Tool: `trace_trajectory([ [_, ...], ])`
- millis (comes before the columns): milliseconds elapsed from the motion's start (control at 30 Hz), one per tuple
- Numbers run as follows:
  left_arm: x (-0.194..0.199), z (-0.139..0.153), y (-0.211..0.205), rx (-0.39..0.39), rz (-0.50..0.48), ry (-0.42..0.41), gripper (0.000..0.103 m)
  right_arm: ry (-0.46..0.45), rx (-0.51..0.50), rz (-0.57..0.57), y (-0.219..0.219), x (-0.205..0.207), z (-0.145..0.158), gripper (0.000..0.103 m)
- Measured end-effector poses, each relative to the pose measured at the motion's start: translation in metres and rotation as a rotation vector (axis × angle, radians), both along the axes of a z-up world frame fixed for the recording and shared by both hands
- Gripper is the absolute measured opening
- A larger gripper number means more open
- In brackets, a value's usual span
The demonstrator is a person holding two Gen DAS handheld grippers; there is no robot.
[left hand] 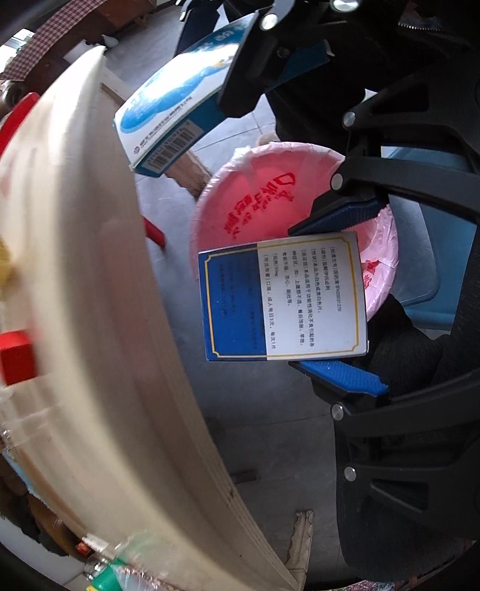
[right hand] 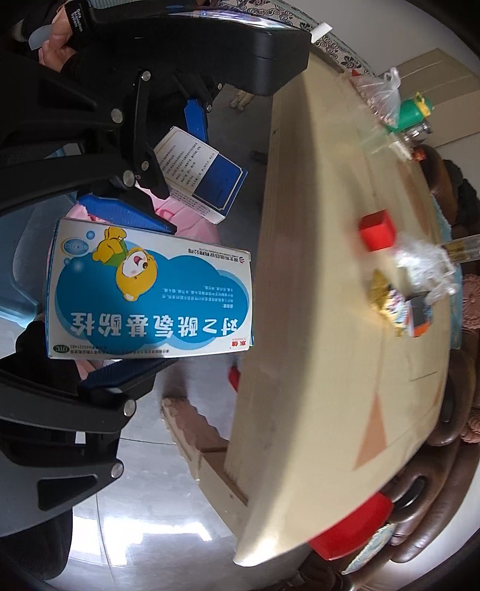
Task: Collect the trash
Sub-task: 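Carry both boxes off the table and over the pink bin, then open both tools to drop the two boxes into the bin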
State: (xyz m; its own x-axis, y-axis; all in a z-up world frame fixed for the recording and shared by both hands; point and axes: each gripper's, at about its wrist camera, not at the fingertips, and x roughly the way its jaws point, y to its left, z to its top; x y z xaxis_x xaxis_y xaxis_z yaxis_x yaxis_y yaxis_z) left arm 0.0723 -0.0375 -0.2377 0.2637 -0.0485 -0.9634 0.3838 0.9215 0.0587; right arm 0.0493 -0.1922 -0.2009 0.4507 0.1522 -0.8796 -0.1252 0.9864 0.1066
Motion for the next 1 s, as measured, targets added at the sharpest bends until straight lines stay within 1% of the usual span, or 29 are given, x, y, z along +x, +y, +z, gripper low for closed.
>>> trace_trajectory([
  [433, 0.009, -0.059, -0.003, 0.052, -0.009, 0.132, 0.062, 0.141, 0.008, 0.005, -0.006, 0.024, -0.057, 0.061],
  [600, 0.017, -0.081, -0.003, 0.045, -0.013, 0.208, 0.062, 0.196, 0.016, 0.019, -0.005, 0.031, -0.08, 0.061],
  [700, 0.018, -0.09, -0.003, 0.06, -0.013, 0.23, 0.062, 0.228, 0.025, 0.022, -0.006, 0.035, -0.091, 0.061],
  [867, 0.021, -0.102, -0.001, 0.035, -0.005, 0.289, 0.062, 0.278, 0.029, 0.033, -0.006, 0.04, -0.108, 0.061],
  [1000, 0.023, -0.112, -0.001, 0.038, -0.006, 0.318, 0.062, 0.308, 0.036, 0.051, -0.003, 0.04, -0.119, 0.061],
])
